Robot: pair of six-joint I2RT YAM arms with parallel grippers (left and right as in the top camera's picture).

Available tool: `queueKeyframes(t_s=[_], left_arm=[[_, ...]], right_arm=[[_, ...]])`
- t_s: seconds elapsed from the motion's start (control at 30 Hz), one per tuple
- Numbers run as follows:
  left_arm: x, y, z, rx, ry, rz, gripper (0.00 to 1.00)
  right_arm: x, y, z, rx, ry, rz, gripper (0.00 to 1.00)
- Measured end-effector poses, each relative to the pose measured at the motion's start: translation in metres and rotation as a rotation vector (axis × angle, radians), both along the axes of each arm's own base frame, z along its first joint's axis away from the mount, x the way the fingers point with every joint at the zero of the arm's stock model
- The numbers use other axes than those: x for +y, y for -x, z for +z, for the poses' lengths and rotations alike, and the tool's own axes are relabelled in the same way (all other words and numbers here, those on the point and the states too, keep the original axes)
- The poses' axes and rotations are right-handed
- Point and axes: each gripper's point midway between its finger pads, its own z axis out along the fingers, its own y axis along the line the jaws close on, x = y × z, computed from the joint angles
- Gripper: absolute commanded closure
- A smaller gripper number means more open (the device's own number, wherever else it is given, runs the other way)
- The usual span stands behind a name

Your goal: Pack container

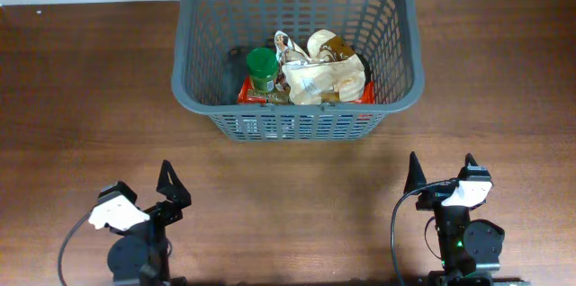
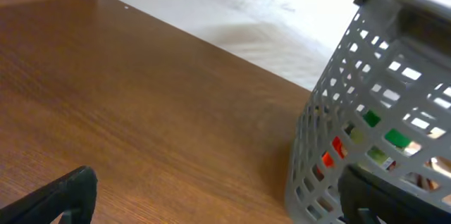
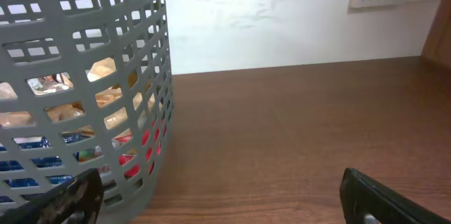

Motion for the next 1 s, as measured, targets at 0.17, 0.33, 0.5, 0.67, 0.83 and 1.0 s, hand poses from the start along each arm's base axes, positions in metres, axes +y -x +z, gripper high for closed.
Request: queueKeyframes(t_s=[0.17, 0.33, 0.5, 0.67, 0.83, 1.0], left_arm=[[0.000, -0.001, -0.008, 0.021, -0.023, -0.005, 0.01], [0.000, -0.001, -0.008, 0.054, -0.155, -0.032, 0.01], [0.000, -0.001, -0.008, 0.084, -0.276, -0.056, 0.01], [-0.001, -0.004, -0.023, 0.120, -0.327, -0.076, 0.01], [-0.006, -0.008, -0.035, 0.145, -0.393, -0.126, 0.01], [-0.007, -0.010, -0.029, 0.135, -0.476, -0.145, 0.01]], right_arm=[[0.000, 0.000, 0.000, 0.000, 0.001, 0.000, 0.01], [0.000, 0.000, 0.000, 0.000, 0.001, 0.000, 0.01], [0.000, 0.000, 0.000, 0.000, 0.000, 0.000, 0.01], [0.000, 0.000, 0.000, 0.000, 0.000, 0.000, 0.01], [0.000, 0.000, 0.000, 0.000, 0.000, 0.000, 0.01], [0.000, 0.000, 0.000, 0.000, 0.000, 0.000, 0.01]])
